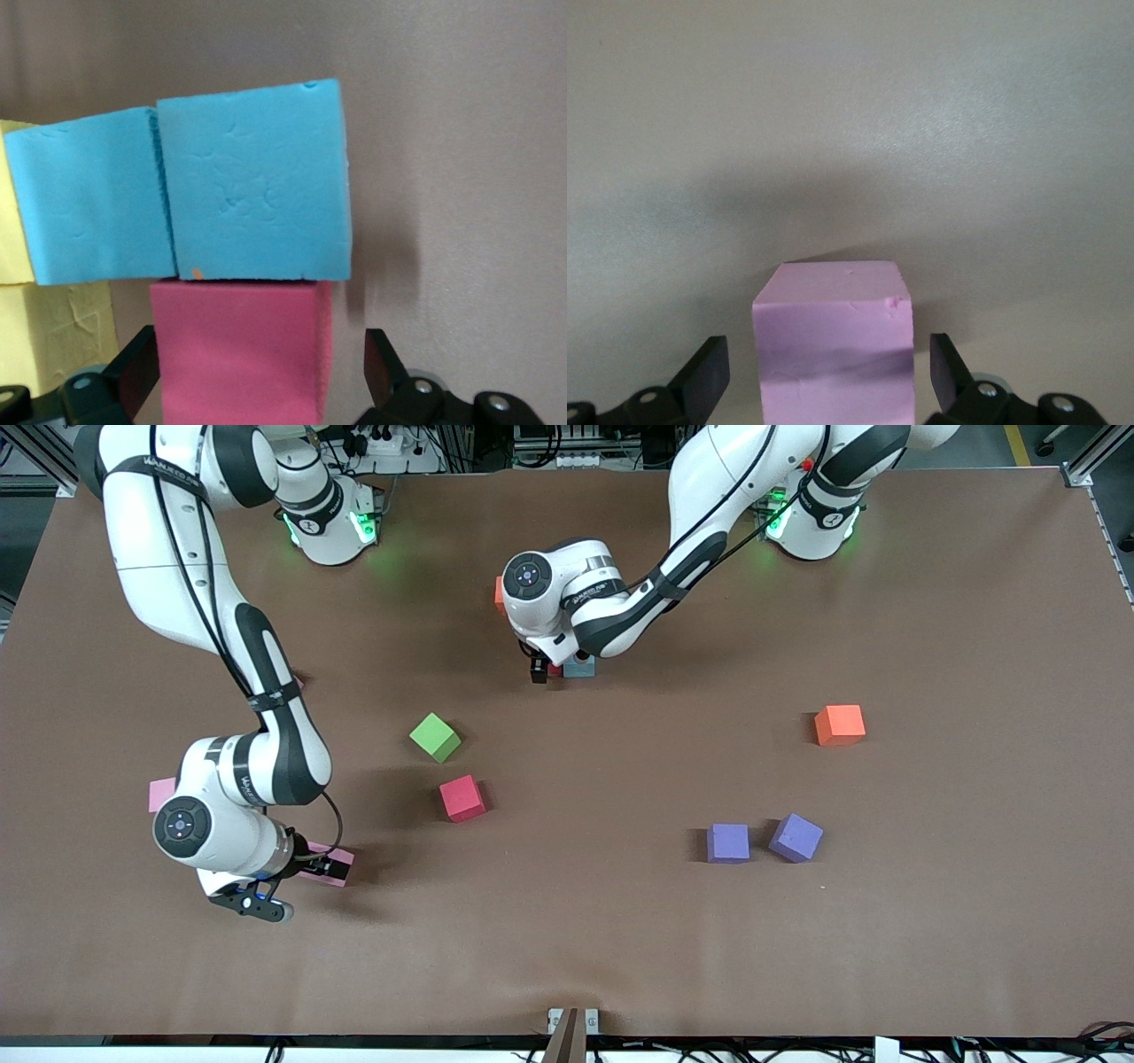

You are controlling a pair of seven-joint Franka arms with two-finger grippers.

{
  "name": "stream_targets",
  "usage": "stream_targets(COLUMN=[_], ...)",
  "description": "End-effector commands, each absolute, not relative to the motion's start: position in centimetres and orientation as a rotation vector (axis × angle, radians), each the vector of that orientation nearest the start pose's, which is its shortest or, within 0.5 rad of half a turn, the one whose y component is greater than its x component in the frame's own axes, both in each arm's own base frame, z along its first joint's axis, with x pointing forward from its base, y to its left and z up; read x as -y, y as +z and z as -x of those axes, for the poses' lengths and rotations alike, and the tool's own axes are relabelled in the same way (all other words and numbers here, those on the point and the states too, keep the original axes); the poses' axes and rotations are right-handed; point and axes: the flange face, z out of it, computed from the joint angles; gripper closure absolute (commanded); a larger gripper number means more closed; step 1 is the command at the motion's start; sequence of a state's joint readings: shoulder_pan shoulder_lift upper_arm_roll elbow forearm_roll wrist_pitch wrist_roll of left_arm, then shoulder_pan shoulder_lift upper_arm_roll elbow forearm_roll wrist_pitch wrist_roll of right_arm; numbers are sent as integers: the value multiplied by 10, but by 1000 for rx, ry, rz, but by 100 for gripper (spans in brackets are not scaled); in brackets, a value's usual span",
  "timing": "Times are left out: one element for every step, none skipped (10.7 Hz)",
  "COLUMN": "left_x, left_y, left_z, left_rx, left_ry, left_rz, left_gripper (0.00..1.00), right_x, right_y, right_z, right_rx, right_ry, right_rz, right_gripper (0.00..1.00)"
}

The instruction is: Form number 2 with 11 blocks

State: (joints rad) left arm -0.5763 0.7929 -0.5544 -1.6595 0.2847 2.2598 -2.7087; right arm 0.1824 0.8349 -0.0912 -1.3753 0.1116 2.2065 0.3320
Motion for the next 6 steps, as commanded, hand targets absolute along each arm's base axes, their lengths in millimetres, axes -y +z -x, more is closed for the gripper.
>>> stream_targets(left_x=[587,586,586,585,584,583], left_y=[204,207,209,211,215,217], left_z=[-335,-337,-336,-336,-336,-334], left_rx=[2089,2084,2077,2069,2065,2053], left_ry=[172,163,159,153,145,135], left_rz=[2189,2183,2169,2162,2158,2154], left_gripper=[0,0,0,0,0,0], right_x=[-86,-86,-86,-86,-86,-86], right_y=[202,200,199,198,198,198], right_z=[-735,-734,-734,-734,-734,-734], right_rx=[-443,-443,-443,-445,-447,-447], right_ry=[12,17,19,19,19,19], right_rz=[3093,3094,3094,3093,3093,3093], right_gripper=[5,11,21,34,46,58])
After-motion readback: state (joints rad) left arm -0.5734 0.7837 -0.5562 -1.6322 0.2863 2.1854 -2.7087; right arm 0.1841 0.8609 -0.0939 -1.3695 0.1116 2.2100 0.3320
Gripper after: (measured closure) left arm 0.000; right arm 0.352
